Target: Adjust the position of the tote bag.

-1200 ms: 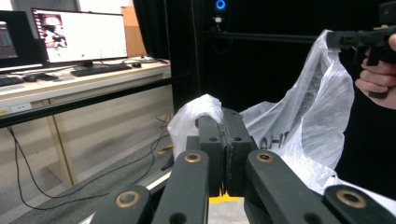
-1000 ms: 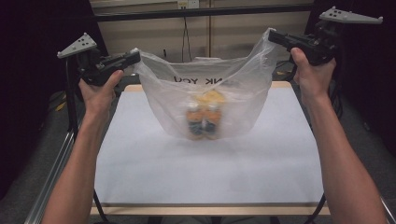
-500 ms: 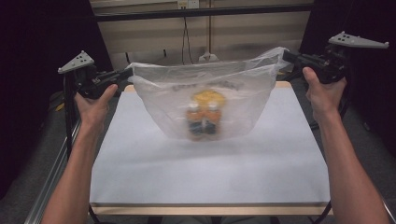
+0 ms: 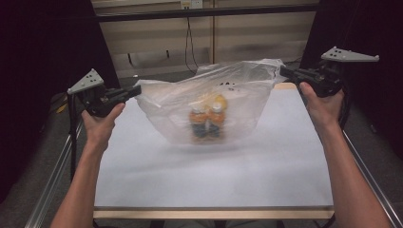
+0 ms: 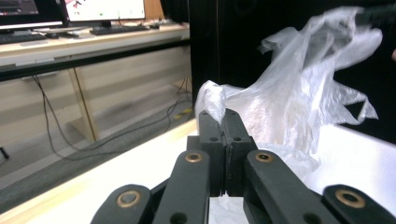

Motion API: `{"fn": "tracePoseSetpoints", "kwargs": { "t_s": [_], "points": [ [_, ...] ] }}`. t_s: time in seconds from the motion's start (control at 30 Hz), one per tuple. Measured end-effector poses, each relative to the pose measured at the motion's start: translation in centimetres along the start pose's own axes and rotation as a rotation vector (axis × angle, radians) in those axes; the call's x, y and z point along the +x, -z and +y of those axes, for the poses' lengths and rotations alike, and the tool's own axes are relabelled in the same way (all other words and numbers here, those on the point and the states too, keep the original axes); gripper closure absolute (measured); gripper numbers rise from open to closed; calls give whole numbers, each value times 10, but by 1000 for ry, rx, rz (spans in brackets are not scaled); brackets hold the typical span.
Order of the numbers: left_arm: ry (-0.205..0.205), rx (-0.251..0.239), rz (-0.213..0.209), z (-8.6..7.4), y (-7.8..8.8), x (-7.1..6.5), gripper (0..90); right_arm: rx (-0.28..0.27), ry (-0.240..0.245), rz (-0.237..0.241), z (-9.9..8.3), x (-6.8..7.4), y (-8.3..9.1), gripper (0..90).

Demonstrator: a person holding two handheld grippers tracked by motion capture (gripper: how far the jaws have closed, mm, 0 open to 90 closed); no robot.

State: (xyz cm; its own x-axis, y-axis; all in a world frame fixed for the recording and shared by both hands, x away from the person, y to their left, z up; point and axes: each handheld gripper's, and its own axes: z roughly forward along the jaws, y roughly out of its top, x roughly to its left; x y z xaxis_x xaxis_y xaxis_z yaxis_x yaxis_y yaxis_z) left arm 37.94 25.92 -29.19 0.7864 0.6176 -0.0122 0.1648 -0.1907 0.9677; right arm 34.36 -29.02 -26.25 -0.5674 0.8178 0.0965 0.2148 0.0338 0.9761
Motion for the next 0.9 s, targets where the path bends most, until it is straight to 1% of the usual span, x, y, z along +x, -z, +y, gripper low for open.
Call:
{"fn": "tracePoseSetpoints", "kwargs": {
  "t_s": [0.03, 0.1, 0.13, 0.17, 0.2, 0.23, 0.27, 0.3, 0.33, 0.37, 0.4, 0.43, 0.47, 0.53, 0.57, 0.6, 0.63, 0.7, 0.73, 0.77, 0.8, 0.87, 0.9],
  "points": [
    [-15, 25, 5, -3, -2, -4, 894, 15, 5, -5, -4, 2, -2, 900],
    [-18, 35, 5, -5, -3, -4, 894, 25, 6, -6, -7, 2, -3, 900],
    [-9, 43, 12, -9, -5, -1, 894, 51, 11, -15, -12, 2, -5, 900],
    [-9, 43, 12, -9, -5, -1, 894, 51, 11, -15, -12, 2, -5, 900],
    [2, 47, 16, -12, -6, 2, 894, 68, 11, -23, -18, -1, -5, 900],
    [16, 55, 26, -17, -6, 7, 894, 75, 9, -27, -21, -2, -6, 900],
    [19, 62, 39, -20, -7, 8, 894, 77, 6, -29, -24, -4, -6, 900],
    [19, 62, 39, -20, -7, 8, 894, 77, 6, -29, -24, -4, -6, 900],
    [18, 74, 46, -22, -8, 9, 894, 82, -1, -36, -26, -6, -6, 900],
    [8, 87, 55, -23, -10, 8, 894, 93, -2, -53, -29, -9, -7, 900],
    [1, 96, 45, -23, -12, 7, 893, 99, 2, -65, -30, -10, -8, 900],
    [4, 93, 37, -23, -13, 6, 893, 103, -1, -64, -32, -11, -9, 900],
    [-5, 100, 32, -24, -14, 6, 894, 108, 2, -67, -34, -12, -10, 900],
    [-7, 106, 32, -24, -15, 5, 894, 116, 1, -70, -36, -12, -11, 900],
    [-6, 119, 22, -27, -19, 5, 894, 121, -9, -69, -41, -13, -13, 900],
    [-6, 119, 22, -27, -19, 5, 894, 121, -9, -69, -41, -13, -13, 900],
    [-21, 148, 29, -30, -23, 4, 894, 131, -9, -72, -45, -14, -15, 900],
    [-22, 154, 27, -32, -24, 4, 894, 137, -12, -74, -47, -14, -16, 900],
    [-21, 163, 27, -34, -26, 4, 894, 138, -11, -76, -49, -15, -16, 900],
    [-17, 181, 33, -40, -29, 6, 894, 132, -18, -79, -51, -17, -17, 900],
    [-17, 181, 33, -40, -29, 6, 895, 133, -21, -78, -52, -17, -18, 900],
    [-6, 199, 29, -45, -31, 10, 895, 144, -22, -75, -53, -19, -20, 900],
    [1, 211, 39, -48, -31, 13, 894, 151, -17, -83, -54, -19, -21, 900]
  ]
}}
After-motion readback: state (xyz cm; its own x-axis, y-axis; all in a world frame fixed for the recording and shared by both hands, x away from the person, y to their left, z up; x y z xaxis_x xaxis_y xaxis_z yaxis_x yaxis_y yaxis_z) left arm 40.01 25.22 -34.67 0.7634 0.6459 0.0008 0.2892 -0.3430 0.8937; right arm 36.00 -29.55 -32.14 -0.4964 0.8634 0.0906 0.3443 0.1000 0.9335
